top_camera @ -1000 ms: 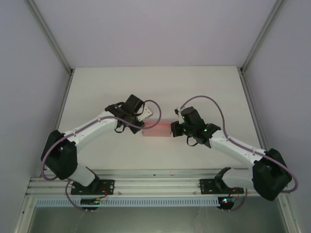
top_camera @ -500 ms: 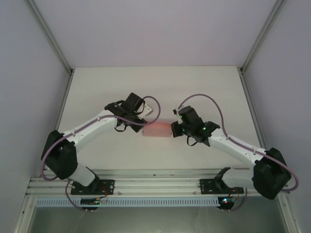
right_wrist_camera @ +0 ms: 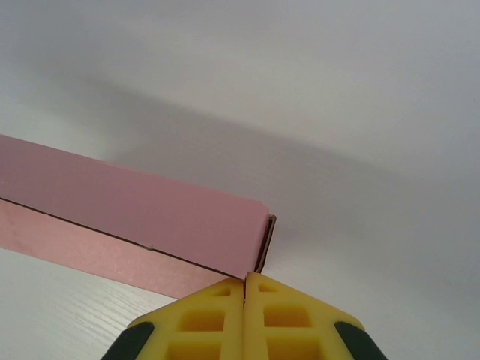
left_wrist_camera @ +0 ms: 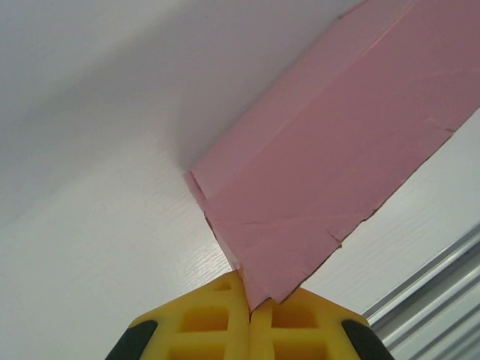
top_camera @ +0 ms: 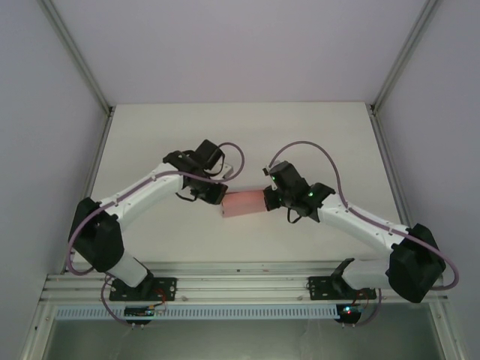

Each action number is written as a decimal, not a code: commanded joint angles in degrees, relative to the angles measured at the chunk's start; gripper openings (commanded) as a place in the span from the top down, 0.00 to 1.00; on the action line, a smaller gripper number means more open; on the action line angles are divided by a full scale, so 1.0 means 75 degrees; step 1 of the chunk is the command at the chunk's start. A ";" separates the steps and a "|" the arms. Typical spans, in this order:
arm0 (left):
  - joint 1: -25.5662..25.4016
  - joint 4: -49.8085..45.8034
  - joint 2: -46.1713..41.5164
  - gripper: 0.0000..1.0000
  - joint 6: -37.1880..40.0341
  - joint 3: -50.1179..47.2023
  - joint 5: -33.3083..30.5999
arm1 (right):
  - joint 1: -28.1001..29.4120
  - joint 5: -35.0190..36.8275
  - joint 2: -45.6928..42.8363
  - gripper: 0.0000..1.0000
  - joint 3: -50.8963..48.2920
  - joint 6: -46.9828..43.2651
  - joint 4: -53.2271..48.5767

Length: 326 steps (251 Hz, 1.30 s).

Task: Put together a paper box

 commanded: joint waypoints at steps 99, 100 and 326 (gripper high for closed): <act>0.0911 -0.0847 0.0728 1.00 -0.1386 0.0988 0.2111 | 0.0101 -0.0115 0.0100 0.98 0.0131 -0.0133 -0.0141; 0.0907 -0.0839 0.0739 1.00 -0.1397 0.0988 0.2132 | 0.0101 -0.0122 0.0103 0.98 0.0129 -0.0124 -0.0128; -0.0544 0.0784 0.0406 1.00 -0.1865 -0.1282 -0.0459 | 0.0137 -0.0588 -0.0415 0.81 -0.1417 0.0132 0.1183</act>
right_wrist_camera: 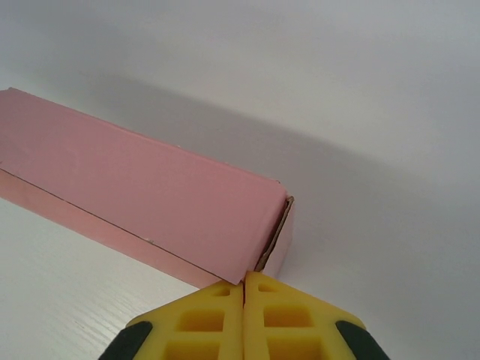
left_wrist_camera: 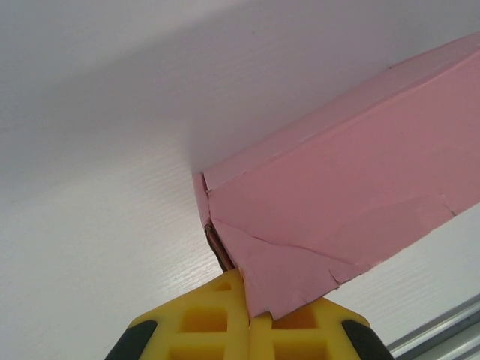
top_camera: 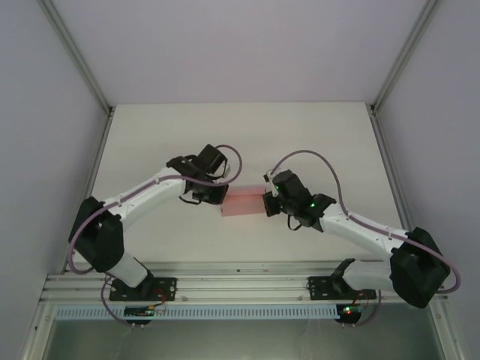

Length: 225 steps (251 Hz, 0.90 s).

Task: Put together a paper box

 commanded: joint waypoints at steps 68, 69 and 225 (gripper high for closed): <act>-0.0262 -0.0403 0.0300 0.97 -0.0080 -0.0265 -0.0080 | -0.0561 -0.1189 -0.0896 0.01 0.0470 0.0570 -0.0164; -0.0259 -0.0405 0.0301 0.96 -0.0074 -0.0257 -0.0075 | -0.0567 -0.1209 -0.0899 0.01 0.0465 0.0580 -0.0148; -0.0395 -0.0628 -0.0286 0.76 0.0530 0.0042 0.0175 | -0.0970 -0.1267 0.0378 0.27 -0.0411 0.1708 0.0429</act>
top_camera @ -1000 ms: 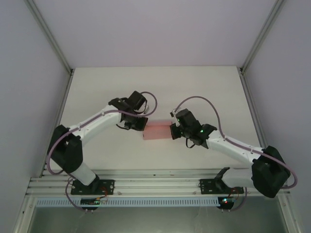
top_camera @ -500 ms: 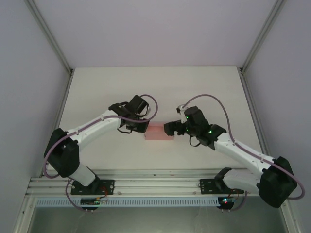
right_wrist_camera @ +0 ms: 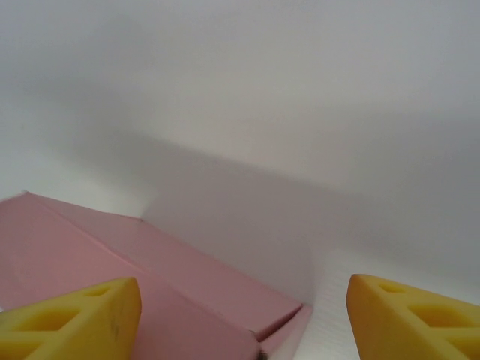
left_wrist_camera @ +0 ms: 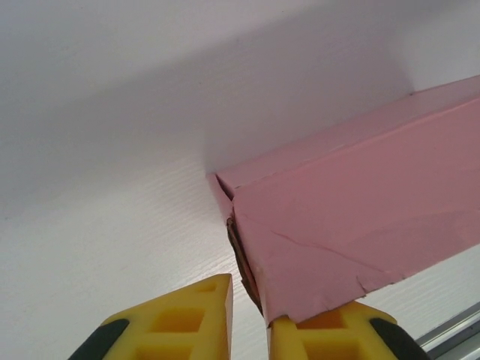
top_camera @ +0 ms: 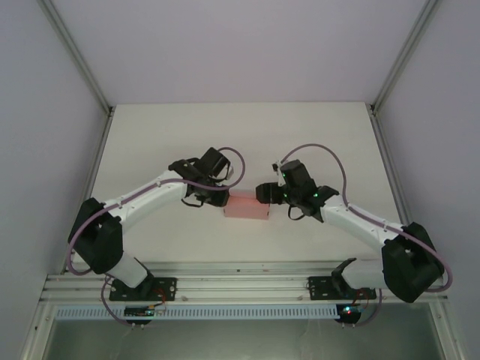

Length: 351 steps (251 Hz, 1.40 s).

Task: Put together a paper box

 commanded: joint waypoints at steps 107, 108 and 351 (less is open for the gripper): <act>0.0087 -0.0629 -0.1359 0.37 -0.0484 0.0457 0.0283 | 0.0126 0.0139 -0.0058 0.33 -0.1052 0.0796 0.0429; 0.0104 -0.0616 -0.1360 0.36 -0.0507 0.0451 0.0279 | 0.0126 0.0133 -0.0061 0.33 -0.1057 0.0795 0.0435; 0.1712 0.4991 -0.0869 0.85 -0.2542 -0.4063 0.3864 | -0.0519 -0.1573 0.0186 0.49 -0.2364 0.0439 0.2170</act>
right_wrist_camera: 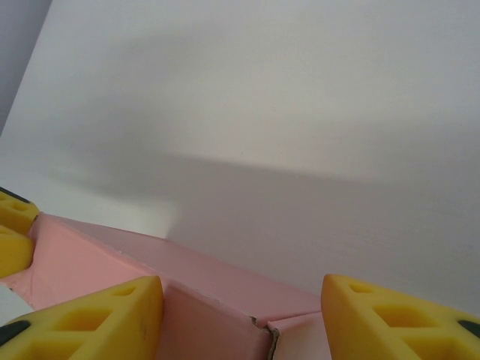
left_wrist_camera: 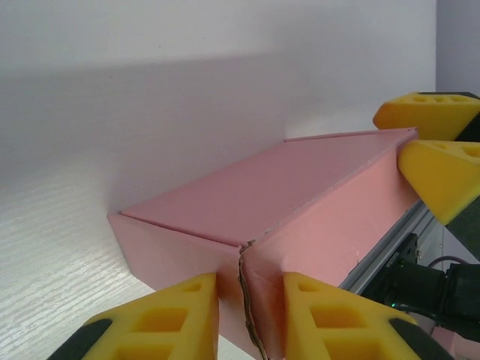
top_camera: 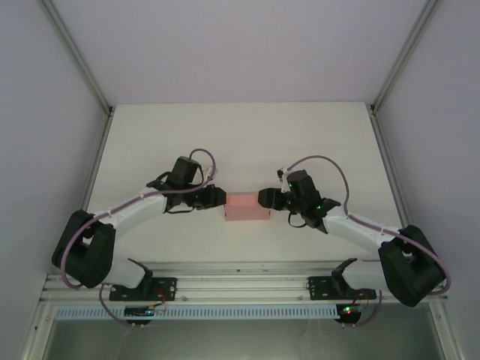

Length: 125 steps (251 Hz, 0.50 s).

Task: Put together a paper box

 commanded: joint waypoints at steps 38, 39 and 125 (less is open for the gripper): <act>0.0075 0.1564 0.0230 1.00 0.0242 -0.1762 0.0033 | -0.0845 -0.1856 0.0852 0.57 -0.1631 -0.0787 0.1527; 0.0083 0.1589 0.0229 1.00 0.0244 -0.1781 0.0027 | -0.0857 -0.1887 0.0866 0.57 -0.1637 -0.0792 0.1547; -0.0129 0.2727 -0.0164 1.00 0.1086 -0.2690 -0.0541 | -0.1128 -0.2492 0.1937 0.91 -0.2237 -0.1158 0.3928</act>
